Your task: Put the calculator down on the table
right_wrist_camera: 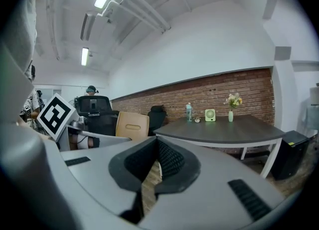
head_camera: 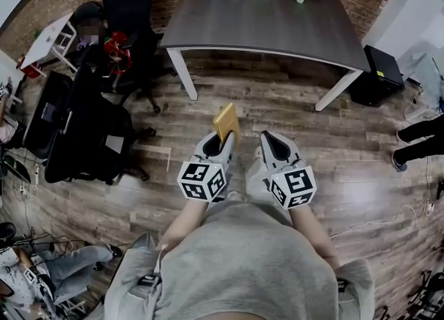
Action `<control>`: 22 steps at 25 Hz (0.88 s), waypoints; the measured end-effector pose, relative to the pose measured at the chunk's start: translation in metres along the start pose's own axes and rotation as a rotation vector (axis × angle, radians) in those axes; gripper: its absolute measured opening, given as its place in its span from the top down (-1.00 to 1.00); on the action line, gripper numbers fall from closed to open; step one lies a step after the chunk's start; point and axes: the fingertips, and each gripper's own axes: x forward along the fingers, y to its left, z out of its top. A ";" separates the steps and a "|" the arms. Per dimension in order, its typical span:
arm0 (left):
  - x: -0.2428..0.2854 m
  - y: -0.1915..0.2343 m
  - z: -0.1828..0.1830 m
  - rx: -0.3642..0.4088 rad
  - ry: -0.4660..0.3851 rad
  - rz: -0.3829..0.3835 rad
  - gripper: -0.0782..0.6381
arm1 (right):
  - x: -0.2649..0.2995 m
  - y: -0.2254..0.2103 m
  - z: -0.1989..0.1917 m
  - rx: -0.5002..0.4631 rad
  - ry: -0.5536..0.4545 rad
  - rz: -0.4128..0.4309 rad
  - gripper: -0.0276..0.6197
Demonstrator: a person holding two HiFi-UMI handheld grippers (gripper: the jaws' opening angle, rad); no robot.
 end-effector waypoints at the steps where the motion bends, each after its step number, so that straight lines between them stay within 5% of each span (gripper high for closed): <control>1: 0.002 0.001 0.000 0.000 0.002 -0.001 0.55 | 0.002 -0.001 -0.001 0.001 -0.001 -0.004 0.91; 22: 0.127 0.062 0.037 -0.005 0.011 0.030 0.55 | 0.118 -0.096 0.013 0.006 -0.006 0.009 0.91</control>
